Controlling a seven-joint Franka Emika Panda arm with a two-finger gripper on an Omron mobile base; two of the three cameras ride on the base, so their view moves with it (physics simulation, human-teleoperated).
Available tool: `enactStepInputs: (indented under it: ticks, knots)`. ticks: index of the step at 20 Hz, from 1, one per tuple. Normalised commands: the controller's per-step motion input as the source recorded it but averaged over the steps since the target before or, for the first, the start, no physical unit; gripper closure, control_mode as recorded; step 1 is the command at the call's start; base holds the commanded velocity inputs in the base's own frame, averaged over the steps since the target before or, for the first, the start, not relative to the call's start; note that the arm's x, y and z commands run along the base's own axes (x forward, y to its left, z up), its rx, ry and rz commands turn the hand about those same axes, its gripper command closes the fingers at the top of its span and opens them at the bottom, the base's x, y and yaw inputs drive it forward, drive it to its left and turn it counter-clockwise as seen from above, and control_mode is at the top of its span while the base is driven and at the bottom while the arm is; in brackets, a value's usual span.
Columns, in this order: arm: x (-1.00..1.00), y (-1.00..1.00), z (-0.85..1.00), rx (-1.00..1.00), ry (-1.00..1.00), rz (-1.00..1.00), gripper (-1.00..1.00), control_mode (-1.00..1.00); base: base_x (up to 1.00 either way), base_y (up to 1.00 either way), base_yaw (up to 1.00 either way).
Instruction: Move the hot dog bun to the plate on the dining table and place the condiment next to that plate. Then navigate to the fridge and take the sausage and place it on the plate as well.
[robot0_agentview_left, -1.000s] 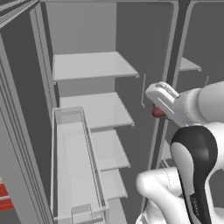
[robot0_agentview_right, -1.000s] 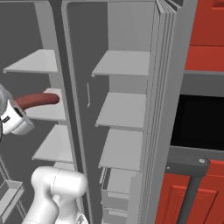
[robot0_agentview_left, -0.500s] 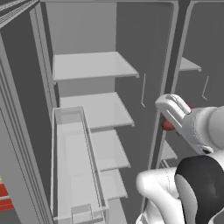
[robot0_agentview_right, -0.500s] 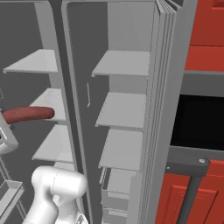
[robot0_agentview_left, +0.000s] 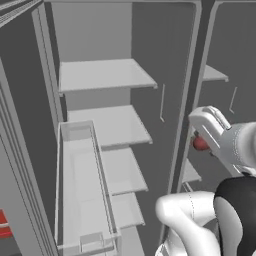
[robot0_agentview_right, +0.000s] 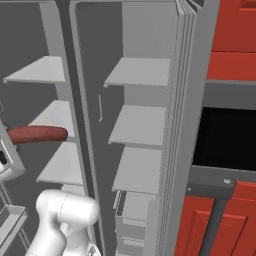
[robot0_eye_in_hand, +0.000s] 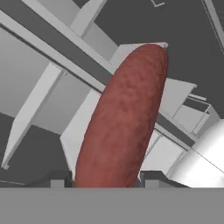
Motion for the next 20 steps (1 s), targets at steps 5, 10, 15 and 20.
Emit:
enactStepInputs:
  ticks: [5,10,15,20]
  knots:
    - [0.00,0.00,0.00,0.00,0.00,0.00,1.00,1.00,-0.81,-0.07,-0.06]
    - [0.00,0.00,0.00,0.00,0.00,0.00,1.00,1.00,-1.00,0.00,-0.24]
    - [0.00,0.00,0.00,0.00,0.00,0.00,1.00,1.00,-0.96,0.07,-0.38]
    - [0.00,0.00,0.00,0.00,0.00,0.00,1.00,1.00,-0.84,0.35,-0.51]
